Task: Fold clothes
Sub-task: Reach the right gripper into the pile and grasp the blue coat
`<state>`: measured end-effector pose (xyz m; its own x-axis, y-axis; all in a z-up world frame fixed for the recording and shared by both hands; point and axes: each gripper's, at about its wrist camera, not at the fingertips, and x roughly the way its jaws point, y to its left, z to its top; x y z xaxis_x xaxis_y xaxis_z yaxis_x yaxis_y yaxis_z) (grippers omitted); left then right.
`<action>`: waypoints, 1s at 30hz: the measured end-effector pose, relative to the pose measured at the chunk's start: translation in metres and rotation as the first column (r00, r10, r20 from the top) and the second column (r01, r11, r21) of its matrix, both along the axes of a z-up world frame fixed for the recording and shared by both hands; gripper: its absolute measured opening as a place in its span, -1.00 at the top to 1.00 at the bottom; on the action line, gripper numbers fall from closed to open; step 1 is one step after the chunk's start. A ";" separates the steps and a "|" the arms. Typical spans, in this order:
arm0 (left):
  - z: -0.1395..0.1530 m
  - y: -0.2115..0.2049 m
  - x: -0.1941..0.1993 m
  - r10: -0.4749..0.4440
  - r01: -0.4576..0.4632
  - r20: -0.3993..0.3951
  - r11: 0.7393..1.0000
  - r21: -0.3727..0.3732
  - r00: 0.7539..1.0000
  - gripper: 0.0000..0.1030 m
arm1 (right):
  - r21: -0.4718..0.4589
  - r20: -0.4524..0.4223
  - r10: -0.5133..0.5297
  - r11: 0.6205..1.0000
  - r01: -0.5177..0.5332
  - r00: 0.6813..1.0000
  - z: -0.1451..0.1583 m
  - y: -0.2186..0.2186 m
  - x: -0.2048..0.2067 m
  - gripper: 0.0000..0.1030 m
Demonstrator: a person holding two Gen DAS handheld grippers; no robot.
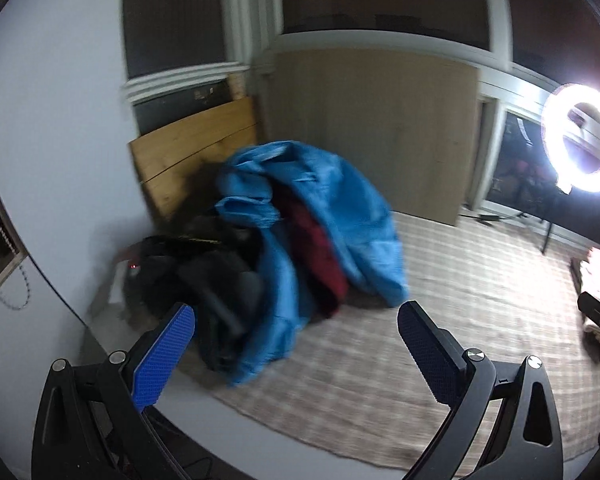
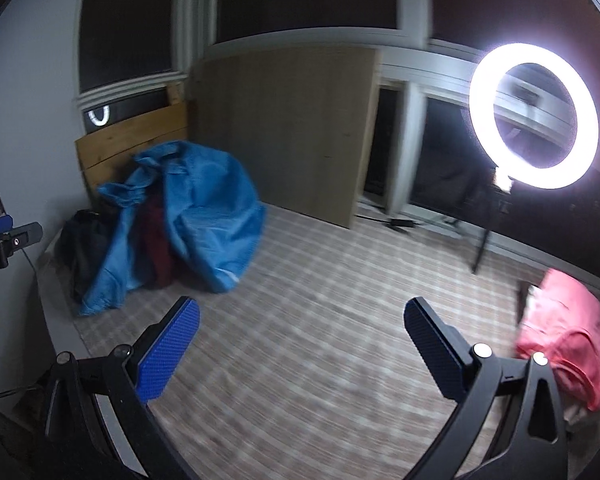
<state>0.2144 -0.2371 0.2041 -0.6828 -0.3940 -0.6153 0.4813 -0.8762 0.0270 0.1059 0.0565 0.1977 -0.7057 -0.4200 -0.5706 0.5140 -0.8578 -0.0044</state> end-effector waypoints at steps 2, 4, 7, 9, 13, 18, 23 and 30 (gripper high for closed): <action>-0.003 -0.029 0.000 0.024 -0.024 -0.001 1.000 -0.005 1.000 -0.98 | 0.013 0.002 0.015 1.000 -0.015 1.000 -0.002 -0.036 -0.010 -1.00; -0.004 -0.067 -0.003 0.052 -0.052 -0.002 0.999 -0.011 0.999 -0.99 | 0.017 0.009 0.030 0.999 -0.030 0.999 -0.004 -0.068 -0.022 -1.00; -0.005 -0.114 -0.008 0.082 -0.082 -0.008 0.997 -0.003 0.997 -0.98 | 0.016 0.026 0.061 0.998 -0.061 0.998 -0.006 -0.118 -0.041 -1.00; -0.005 -0.145 -0.012 0.091 -0.091 -0.014 0.996 0.011 0.996 -0.98 | 0.011 0.035 0.086 0.996 -0.087 0.996 -0.009 -0.156 -0.058 -1.00; -0.003 -0.205 -0.022 0.103 -0.103 -0.024 0.995 0.019 0.994 -0.98 | 0.038 0.038 0.081 0.996 -0.082 0.996 -0.015 -0.219 -0.093 -1.00; -0.003 -0.248 -0.044 0.087 -0.087 -0.034 0.996 0.022 0.996 -0.98 | 0.071 0.050 0.076 0.994 -0.080 0.996 -0.022 -0.296 -0.137 -1.00; -0.012 -0.263 -0.064 0.052 -0.050 -0.035 0.998 0.048 0.998 -0.99 | 0.122 0.091 0.091 0.987 -0.102 0.992 -0.034 -0.358 -0.181 -1.00; -0.030 -0.286 -0.091 0.043 -0.042 -0.009 0.995 0.092 0.999 -0.99 | 0.204 0.140 0.096 0.971 -0.123 0.986 -0.057 -0.415 -0.248 -1.00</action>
